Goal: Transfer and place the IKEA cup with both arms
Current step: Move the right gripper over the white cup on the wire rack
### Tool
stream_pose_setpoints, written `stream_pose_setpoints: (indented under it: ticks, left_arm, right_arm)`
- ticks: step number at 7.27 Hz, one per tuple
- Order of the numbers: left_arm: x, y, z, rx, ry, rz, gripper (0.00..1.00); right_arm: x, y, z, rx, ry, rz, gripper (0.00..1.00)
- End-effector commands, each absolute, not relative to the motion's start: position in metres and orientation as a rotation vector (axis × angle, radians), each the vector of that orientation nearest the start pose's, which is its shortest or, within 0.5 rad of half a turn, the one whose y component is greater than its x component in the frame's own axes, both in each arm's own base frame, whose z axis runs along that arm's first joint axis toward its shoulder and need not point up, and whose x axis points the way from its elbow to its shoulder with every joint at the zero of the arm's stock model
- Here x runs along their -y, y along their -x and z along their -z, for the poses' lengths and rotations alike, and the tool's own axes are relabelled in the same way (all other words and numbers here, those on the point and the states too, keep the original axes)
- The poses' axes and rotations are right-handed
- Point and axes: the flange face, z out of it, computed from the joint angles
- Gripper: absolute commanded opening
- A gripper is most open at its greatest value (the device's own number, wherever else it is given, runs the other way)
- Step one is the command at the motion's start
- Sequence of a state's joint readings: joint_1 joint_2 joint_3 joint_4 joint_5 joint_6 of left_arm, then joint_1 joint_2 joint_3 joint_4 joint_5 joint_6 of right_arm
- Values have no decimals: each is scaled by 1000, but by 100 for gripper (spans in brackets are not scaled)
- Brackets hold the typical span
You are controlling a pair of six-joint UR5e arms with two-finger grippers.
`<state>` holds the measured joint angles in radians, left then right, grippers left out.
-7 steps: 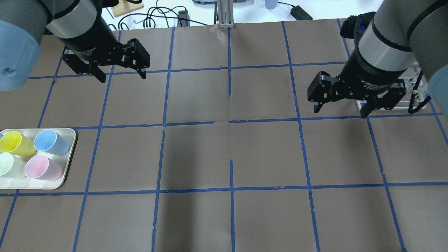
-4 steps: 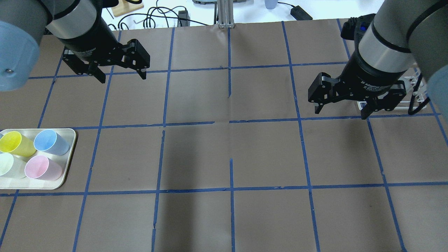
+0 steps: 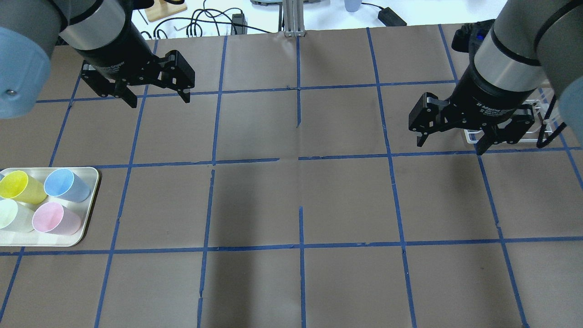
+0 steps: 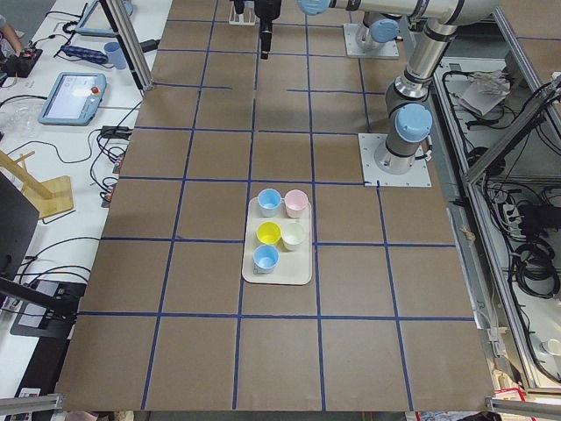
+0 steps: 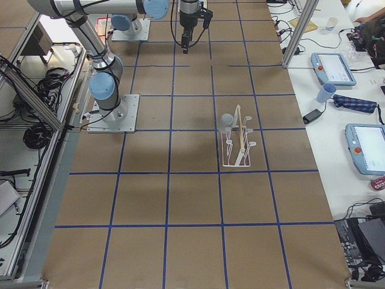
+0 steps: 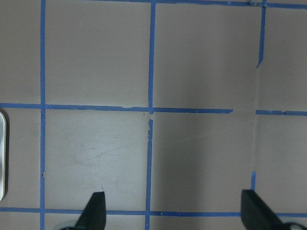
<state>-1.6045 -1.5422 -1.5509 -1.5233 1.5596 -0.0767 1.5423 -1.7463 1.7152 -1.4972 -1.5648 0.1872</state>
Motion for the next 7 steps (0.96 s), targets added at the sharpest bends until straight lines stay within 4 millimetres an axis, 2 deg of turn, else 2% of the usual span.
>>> stream_pose_setpoints:
  ticks: [1, 2, 3, 4, 5, 6, 7]
  left_arm:
    - [483, 151, -518, -3155, 67, 154, 100]
    - [483, 151, -518, -3153, 67, 154, 100]
    - [483, 151, -518, -3155, 67, 154, 100]
    - [483, 151, -519, -3155, 67, 156, 100]
    - [484, 149, -518, -3154, 72, 154, 100]
    - [483, 148, -519, -3156, 74, 156, 100]
    - [486, 149, -515, -3155, 84, 147, 100]
  right_arm:
    - [422, -120, -490, -3118, -341, -63, 100]
    - [428, -117, -491, -3118, -346, -46, 100]
    - [441, -104, -496, -3117, -348, 28, 100]
    - [451, -74, -496, -3117, -358, 34, 100]
    - [460, -32, -496, -3118, -358, 30, 100]
    - [462, 9, -491, -3123, -296, 21, 100]
    - [474, 42, -480, -3133, -236, 35, 100]
